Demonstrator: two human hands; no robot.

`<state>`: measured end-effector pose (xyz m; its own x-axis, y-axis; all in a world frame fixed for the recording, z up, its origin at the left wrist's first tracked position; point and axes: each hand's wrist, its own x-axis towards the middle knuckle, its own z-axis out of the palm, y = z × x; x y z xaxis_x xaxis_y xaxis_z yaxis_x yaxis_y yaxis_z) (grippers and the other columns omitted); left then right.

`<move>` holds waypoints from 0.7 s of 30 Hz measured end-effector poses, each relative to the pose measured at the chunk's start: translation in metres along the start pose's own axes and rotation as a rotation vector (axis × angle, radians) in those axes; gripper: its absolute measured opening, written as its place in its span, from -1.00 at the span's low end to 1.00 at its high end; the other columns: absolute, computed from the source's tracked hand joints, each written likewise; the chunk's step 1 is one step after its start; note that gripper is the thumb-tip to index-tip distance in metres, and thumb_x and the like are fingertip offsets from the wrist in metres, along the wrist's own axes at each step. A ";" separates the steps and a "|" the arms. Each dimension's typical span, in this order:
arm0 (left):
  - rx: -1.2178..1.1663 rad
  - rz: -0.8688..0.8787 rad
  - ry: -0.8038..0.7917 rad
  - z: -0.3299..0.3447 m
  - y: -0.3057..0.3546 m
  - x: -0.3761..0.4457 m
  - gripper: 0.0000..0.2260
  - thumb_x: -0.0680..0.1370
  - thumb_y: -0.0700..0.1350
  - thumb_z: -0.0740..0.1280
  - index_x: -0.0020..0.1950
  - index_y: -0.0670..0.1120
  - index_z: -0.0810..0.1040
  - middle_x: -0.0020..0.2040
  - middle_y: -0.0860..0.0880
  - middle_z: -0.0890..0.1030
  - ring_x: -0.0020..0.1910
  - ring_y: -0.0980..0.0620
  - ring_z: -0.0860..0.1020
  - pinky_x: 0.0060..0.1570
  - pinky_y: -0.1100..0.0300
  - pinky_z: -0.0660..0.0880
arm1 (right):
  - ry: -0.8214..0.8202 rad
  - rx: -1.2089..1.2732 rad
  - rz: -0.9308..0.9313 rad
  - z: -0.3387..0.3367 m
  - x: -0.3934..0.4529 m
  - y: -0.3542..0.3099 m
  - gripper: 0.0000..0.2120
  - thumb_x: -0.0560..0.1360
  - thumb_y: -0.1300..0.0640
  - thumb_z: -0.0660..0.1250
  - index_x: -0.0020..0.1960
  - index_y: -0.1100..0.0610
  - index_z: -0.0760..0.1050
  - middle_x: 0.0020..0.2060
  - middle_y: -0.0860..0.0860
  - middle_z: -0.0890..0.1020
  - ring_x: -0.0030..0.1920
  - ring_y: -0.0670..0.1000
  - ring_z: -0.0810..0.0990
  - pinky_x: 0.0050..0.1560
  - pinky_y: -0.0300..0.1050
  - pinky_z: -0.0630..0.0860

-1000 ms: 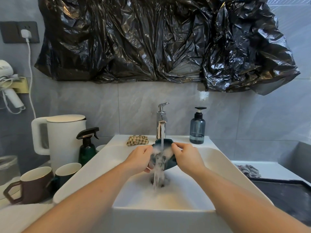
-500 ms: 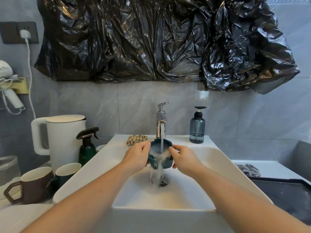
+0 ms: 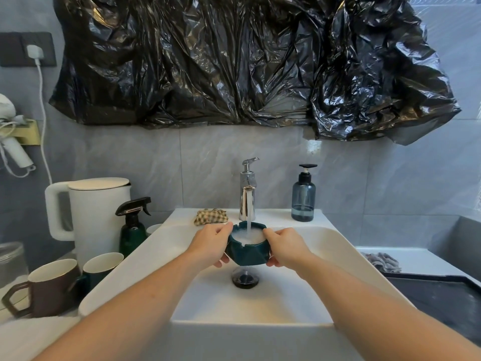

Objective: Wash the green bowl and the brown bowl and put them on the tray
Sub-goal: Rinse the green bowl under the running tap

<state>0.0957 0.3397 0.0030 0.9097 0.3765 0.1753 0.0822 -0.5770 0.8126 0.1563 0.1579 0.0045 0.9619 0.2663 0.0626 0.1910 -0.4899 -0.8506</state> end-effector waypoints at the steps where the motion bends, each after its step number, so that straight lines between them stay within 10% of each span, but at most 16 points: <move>1: 0.008 -0.015 -0.012 0.001 0.000 0.000 -0.62 0.76 0.14 0.08 0.01 0.01 0.60 -0.18 -0.04 0.66 -0.29 -0.01 0.72 -0.38 0.17 0.57 | 0.001 0.000 0.015 0.000 0.000 0.000 -0.60 0.66 -0.04 0.14 -0.12 0.19 0.59 -0.30 0.14 0.68 -0.39 0.05 0.66 -0.41 -0.24 0.49; 7: 0.039 -0.081 -0.033 0.002 0.004 -0.001 -0.61 0.75 0.18 0.01 0.28 0.03 0.55 -0.02 -0.03 0.67 -0.29 -0.01 0.73 -0.34 0.18 0.56 | 0.002 0.007 0.073 0.001 0.004 -0.001 -0.60 0.68 -0.07 0.12 0.10 0.22 0.57 -0.17 0.18 0.71 -0.32 0.06 0.69 -0.39 -0.25 0.53; 21: 0.132 -0.044 0.023 0.006 0.001 0.000 -0.62 0.76 0.11 0.04 0.13 -0.03 0.60 -0.17 -0.08 0.70 -0.33 0.00 0.67 -0.34 0.16 0.59 | -0.043 -0.105 0.055 0.001 -0.005 -0.006 -0.57 0.72 -0.08 0.05 0.14 0.19 0.56 -0.14 0.13 0.71 -0.32 0.00 0.66 -0.36 -0.25 0.46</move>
<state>0.0982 0.3350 0.0004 0.8946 0.4192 0.1547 0.1763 -0.6492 0.7399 0.1502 0.1604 0.0086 0.9626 0.2709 -0.0074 0.1596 -0.5887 -0.7925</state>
